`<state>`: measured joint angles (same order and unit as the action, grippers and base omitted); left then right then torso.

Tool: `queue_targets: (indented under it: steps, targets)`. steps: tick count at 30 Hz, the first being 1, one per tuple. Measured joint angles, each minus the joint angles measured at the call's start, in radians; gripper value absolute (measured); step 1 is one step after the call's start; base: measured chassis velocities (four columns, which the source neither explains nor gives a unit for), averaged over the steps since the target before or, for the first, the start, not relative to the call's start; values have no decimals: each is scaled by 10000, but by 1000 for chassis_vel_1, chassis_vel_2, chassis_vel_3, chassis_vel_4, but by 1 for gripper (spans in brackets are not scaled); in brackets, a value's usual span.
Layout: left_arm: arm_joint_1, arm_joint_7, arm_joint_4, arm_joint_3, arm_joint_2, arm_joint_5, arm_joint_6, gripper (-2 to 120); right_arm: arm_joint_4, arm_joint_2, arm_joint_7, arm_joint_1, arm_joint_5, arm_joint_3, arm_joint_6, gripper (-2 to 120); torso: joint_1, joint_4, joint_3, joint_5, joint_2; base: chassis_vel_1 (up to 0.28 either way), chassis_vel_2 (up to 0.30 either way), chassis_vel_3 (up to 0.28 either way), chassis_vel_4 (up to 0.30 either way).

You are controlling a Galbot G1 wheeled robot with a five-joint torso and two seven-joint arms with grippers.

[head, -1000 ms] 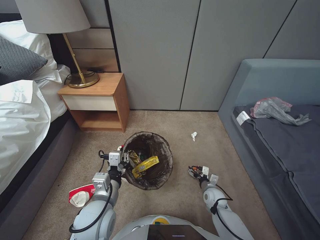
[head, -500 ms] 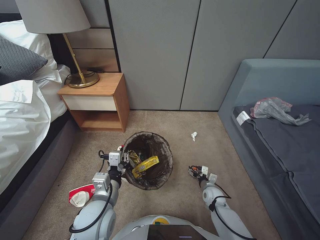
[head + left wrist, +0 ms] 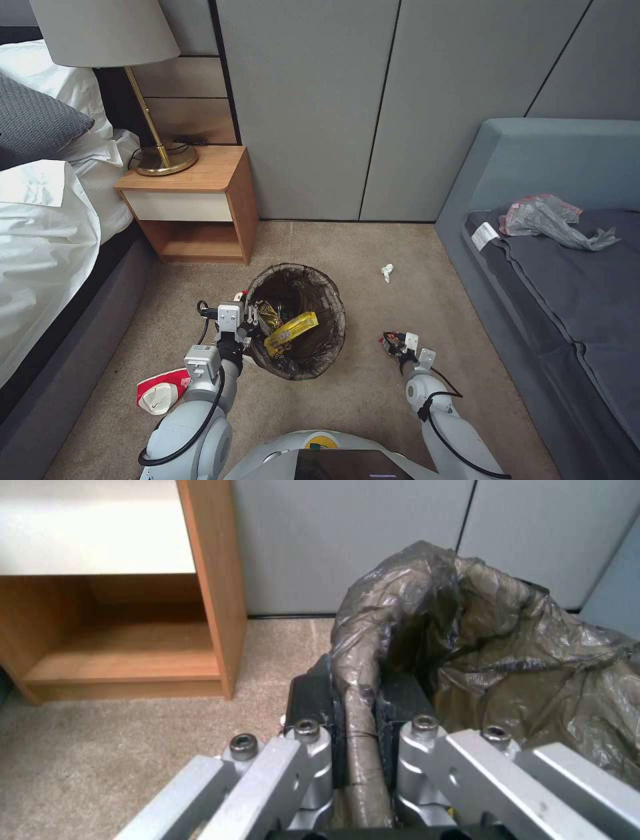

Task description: Pick up the trash bin, then pick up the garbage from the floor and place it into the trash bin.

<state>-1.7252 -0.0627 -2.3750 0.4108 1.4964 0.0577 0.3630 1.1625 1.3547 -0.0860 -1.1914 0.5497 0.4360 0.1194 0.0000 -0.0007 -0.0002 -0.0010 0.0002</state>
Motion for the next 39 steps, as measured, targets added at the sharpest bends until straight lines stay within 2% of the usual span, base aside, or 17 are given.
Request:
queue_targets:
  steps: [2, 4, 9, 11, 13, 14, 32, 37, 39]
  targets:
    - [0, 0, 0, 0, 0, 0, 0, 7, -70, 0, 41, 21, -8, 6, -32, 47, 0, 3, 0, 2, 0, 0, 0, 0, 0]
    - [0, 0, 0, 0, 0, 0, 0, 7, -215, 0, 68, 74, -11, 28, -78, 34, -1, 8, 1, 5, 0, 0, 0, 0, 0]
    - [0, 0, 0, 0, 0, 0, 0, 7, -290, -1, 86, 84, -11, 41, -126, 23, 0, 7, 1, 7, -1, 0, 0, 0, 0]
    - [0, 0, 0, 0, 0, 0, 0, 7, -332, -2, 114, 85, -10, 45, -177, 10, 0, 8, 2, 8, -1, 0, 0, 0, 0]
    - [0, 0, 0, -3, 0, 0, 0, 7, -339, 3, 128, 82, -11, 44, -195, 7, 0, 10, 2, 15, -1, 0, 0, 0, 0]
    - [0, 0, 1, 1, 0, 0, 0, 7, -340, 3, 135, 76, -14, 42, -205, 0, 0, 12, 2, 20, -1, 0, 0, 0, 0]
    - [0, 0, 0, 0, 0, 0, 0, 7, -201, -40, 141, 33, -259, 60, -366, 0, 0, 7, 2, 12, -3, 0, 0, 0, 0]
    - [0, 0, 0, 0, 0, 0, 0, 7, 684, -103, 225, -302, -305, 44, -800, 0, 0, 7, 3, 16, -3, 0, 0, 0, 0]
    - [0, 0, 0, 1, 0, 0, 0, 7, 1494, -161, 434, -542, -408, 40, -1462, 0, 0, 6, 3, 12, -3, 0, 0, 0, 0]
